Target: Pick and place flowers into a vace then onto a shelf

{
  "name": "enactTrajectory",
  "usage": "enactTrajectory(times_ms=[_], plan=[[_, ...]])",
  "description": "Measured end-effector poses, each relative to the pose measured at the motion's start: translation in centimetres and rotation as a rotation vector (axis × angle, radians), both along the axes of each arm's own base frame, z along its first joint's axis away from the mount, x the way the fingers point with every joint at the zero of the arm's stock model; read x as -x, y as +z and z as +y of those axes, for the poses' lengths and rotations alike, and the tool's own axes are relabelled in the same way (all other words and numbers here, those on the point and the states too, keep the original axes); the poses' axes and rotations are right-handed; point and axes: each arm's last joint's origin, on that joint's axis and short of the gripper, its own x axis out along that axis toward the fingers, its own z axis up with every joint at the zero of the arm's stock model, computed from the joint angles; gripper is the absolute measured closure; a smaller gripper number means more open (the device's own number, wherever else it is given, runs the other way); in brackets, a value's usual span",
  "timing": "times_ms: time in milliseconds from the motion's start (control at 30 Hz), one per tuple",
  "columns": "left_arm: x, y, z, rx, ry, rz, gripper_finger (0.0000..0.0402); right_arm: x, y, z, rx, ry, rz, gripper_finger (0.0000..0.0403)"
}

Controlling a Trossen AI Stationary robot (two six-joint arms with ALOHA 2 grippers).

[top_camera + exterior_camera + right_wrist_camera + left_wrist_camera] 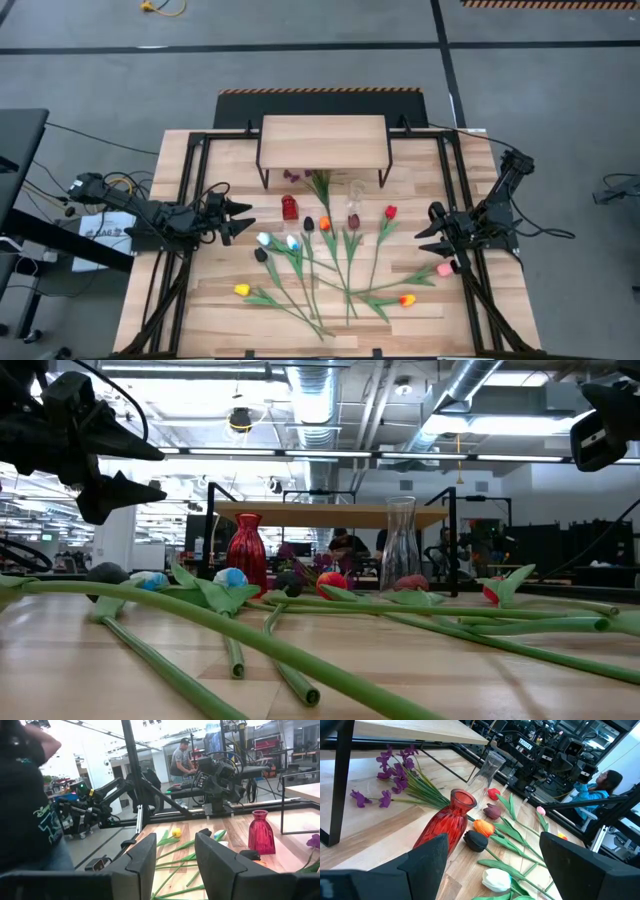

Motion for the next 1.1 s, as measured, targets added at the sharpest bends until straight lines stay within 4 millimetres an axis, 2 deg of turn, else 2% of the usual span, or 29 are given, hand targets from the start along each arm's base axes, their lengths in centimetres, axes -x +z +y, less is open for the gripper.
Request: enactTrajectory(times_ms=[367, 500, 733, 900, 967, 1100], plan=[[0.0, 0.0, 0.0, 0.000, 0.000, 0.000, 0.0099, 0.0, 0.5, -0.1, -0.001, -0.016, -0.044, 0.0276], [0.0, 0.0, 0.0, 0.000, 0.000, 0.000, 0.0099, 0.1, 1.8, -0.5, -0.117, -0.041, -0.139, 0.0276], [0.0, 0.0, 0.0, 0.000, 0.004, -0.001, 0.0099, 1.1, 4.9, -2.1, -0.558, -0.036, -0.372, 0.0276], [0.0, 0.0, 0.1, -0.007, 0.053, -0.009, 0.0099, 1.7, 5.9, -3.5, -0.640, -0.192, -0.490, 0.0276], [0.0, 0.0, 0.1, -0.007, 0.054, -0.009, 0.0099, 1.6, 5.9, -3.8, -0.684, -0.241, -0.481, 0.0276], [0.0, 0.1, 0.2, -0.008, 0.065, -0.011, 0.0099, 0.8, 5.7, -3.3, -0.597, -0.261, -0.368, 0.0276]])
